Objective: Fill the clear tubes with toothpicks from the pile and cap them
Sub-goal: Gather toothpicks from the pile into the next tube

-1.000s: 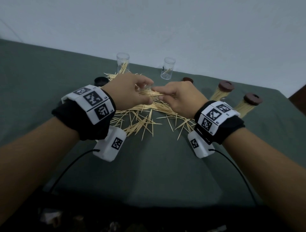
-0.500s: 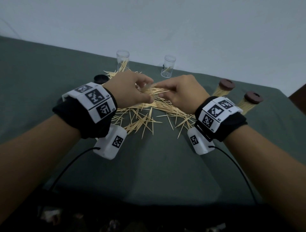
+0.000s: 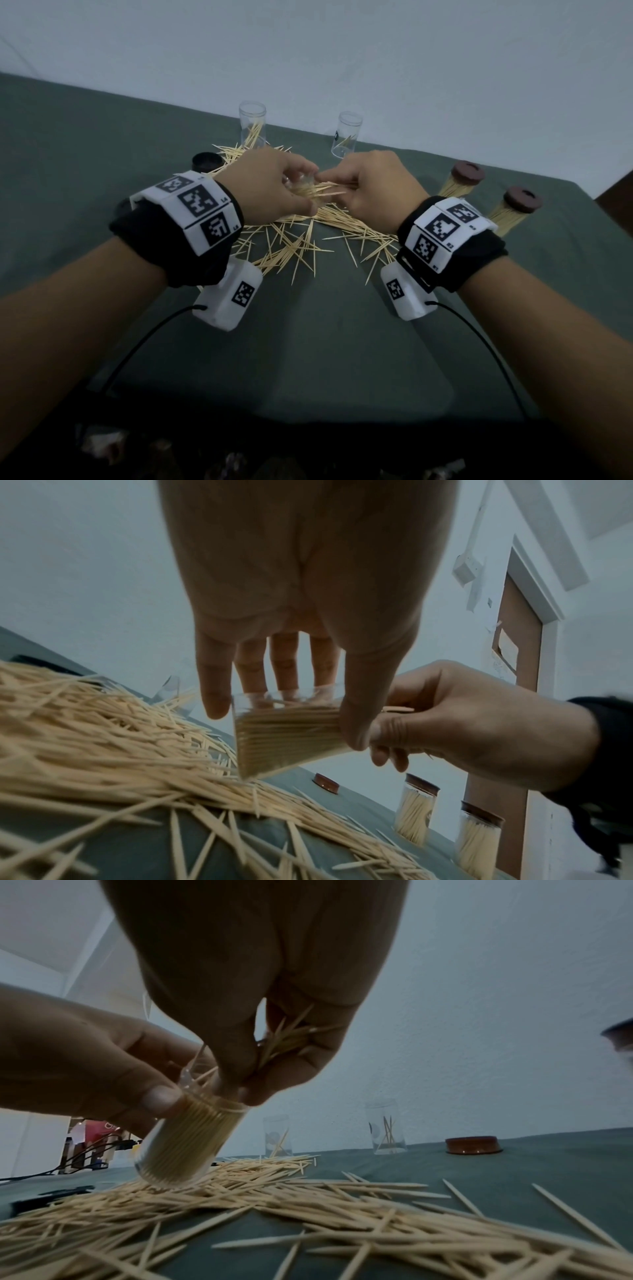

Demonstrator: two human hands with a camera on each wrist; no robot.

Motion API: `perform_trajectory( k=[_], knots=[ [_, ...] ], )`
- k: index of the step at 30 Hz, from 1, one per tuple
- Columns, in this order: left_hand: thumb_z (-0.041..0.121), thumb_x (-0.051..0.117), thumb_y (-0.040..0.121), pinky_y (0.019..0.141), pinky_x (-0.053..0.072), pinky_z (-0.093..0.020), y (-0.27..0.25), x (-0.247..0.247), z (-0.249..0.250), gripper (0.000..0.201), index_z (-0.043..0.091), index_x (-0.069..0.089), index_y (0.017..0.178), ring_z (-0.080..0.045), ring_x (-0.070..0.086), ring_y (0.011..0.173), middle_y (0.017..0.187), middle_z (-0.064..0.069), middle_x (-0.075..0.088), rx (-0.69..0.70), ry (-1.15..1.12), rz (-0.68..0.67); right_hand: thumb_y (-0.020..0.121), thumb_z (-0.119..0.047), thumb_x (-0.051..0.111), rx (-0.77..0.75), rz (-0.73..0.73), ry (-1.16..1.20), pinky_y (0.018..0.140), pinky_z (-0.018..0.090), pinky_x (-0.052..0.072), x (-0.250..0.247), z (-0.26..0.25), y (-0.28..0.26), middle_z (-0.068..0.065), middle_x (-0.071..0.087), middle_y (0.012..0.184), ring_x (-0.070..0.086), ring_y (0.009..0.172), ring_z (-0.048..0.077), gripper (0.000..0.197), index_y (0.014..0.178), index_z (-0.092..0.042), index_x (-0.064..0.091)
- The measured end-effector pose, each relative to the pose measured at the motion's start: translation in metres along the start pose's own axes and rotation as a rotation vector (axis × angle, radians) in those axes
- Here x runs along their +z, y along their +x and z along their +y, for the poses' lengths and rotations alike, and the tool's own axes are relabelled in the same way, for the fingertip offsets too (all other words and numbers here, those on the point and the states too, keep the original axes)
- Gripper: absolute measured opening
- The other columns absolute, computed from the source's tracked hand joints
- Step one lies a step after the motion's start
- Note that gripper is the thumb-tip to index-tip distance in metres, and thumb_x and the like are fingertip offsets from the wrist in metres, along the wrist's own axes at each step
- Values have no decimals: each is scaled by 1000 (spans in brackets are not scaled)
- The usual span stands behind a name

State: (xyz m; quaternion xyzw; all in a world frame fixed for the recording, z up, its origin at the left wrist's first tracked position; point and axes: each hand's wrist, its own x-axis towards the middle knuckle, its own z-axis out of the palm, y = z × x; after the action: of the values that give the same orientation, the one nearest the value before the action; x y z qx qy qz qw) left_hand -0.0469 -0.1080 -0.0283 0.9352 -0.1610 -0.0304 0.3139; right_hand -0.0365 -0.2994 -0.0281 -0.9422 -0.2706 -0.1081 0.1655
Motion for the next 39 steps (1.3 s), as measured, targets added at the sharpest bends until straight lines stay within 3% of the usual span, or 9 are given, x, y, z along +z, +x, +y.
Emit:
perform_trajectory(
  k=[3, 7, 11, 18, 21, 25, 30, 33, 39],
  knots=[
    [44, 77, 77, 79, 40, -22, 0, 1, 2, 51, 38, 60, 125, -11, 61, 100, 109, 10, 63, 19, 6, -15, 87, -24, 70, -13, 31, 1, 75, 21, 36, 0, -1, -1, 1, 69, 90, 60, 83, 16, 20, 107, -23, 75],
    [46, 76, 77, 89, 41, -25, 0, 0, 0, 60, 34, 57, 132, -12, 60, 104, 115, 7, 62, 7, -3, -1, 91, -19, 66, 54, -32, -7, 80, 19, 36, -3, -1, -1, -4, 59, 98, 52, 90, 8, 27, 117, -25, 70],
    [47, 75, 78, 89, 40, -25, 1, -1, -2, 61, 34, 56, 134, -11, 59, 104, 111, 8, 61, -15, 5, 3, 88, -17, 67, 93, -82, 38, 91, 24, 46, -6, -6, -3, -2, 68, 110, 61, 102, 13, 37, 123, -30, 66],
    [46, 76, 77, 91, 40, -24, 1, -3, -2, 62, 33, 56, 134, -9, 59, 104, 114, 9, 61, -19, -19, 3, 88, -24, 70, 59, 48, 87, 65, 12, 42, -5, -5, -4, -7, 72, 82, 60, 69, 5, 16, 102, -28, 76],
    [46, 77, 77, 88, 38, -22, 0, -1, 0, 62, 33, 56, 134, -9, 60, 103, 114, 9, 62, 4, -8, -13, 88, -22, 70, -6, 47, 25, 68, 11, 35, 0, -2, -4, -1, 65, 84, 52, 75, 7, 17, 104, -24, 76],
    [46, 77, 77, 89, 38, -23, 1, -2, -1, 61, 34, 56, 133, -10, 60, 104, 114, 9, 62, -14, -17, 7, 91, -16, 65, 62, -2, 28, 71, -3, 27, -2, 2, -2, -12, 51, 93, 45, 87, 2, 26, 114, -26, 71],
    [46, 77, 77, 88, 41, -25, 1, -5, -3, 61, 33, 56, 133, -10, 60, 104, 110, 10, 62, -14, -21, 7, 87, -18, 70, 34, 99, 91, 75, 6, 37, -3, -1, -1, -7, 67, 91, 57, 84, 4, 19, 104, -26, 75],
    [46, 77, 77, 88, 40, -23, 1, -3, 0, 59, 34, 58, 131, -10, 61, 105, 113, 8, 63, 21, -8, -20, 84, -16, 72, -47, 156, 44, 70, 22, 38, 6, -2, -2, 1, 67, 84, 55, 77, 10, 14, 96, -20, 78],
    [47, 77, 76, 84, 42, -22, 1, -4, -4, 59, 35, 58, 131, -7, 61, 100, 109, 12, 61, -3, -28, 26, 89, -2, 59, 17, 64, 55, 79, 18, 38, 5, -1, -3, -1, 59, 97, 52, 91, 11, 33, 111, -22, 73]
  ],
)
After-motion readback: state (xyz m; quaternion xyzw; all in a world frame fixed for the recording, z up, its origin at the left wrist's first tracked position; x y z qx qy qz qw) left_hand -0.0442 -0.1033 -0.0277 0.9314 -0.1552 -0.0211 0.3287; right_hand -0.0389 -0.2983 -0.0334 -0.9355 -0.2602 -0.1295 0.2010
